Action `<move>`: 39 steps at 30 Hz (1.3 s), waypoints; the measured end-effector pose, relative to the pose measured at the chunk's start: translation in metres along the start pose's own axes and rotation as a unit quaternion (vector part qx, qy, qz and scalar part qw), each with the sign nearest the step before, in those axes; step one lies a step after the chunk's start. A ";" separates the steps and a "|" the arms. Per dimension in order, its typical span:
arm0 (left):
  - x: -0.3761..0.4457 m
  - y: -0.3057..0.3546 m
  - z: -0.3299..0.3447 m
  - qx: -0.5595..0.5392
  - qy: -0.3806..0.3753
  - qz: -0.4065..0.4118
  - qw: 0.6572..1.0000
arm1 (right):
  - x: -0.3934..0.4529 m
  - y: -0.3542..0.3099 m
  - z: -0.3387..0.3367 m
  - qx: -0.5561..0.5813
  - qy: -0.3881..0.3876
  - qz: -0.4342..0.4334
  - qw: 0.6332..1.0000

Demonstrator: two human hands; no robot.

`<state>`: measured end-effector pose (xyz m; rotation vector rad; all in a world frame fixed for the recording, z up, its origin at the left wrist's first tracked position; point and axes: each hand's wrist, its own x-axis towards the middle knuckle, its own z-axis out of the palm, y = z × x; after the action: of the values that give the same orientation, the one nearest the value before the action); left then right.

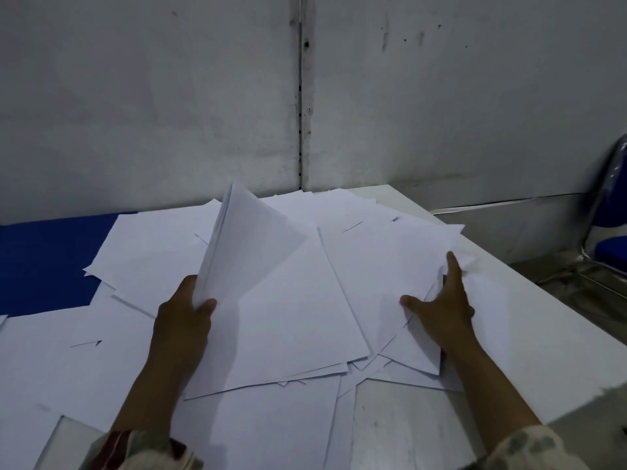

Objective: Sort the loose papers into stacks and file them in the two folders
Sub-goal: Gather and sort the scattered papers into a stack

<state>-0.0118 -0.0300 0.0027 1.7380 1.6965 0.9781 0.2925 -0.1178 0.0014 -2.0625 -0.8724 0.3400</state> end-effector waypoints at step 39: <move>0.001 -0.002 0.000 0.024 0.003 0.005 1.000 | 0.042 -0.006 0.014 -0.067 0.085 -0.050 0.993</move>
<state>-0.0127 -0.0288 0.0010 1.7782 1.7296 0.9545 0.3127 -0.0779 0.0007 -2.1263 -0.9104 0.0506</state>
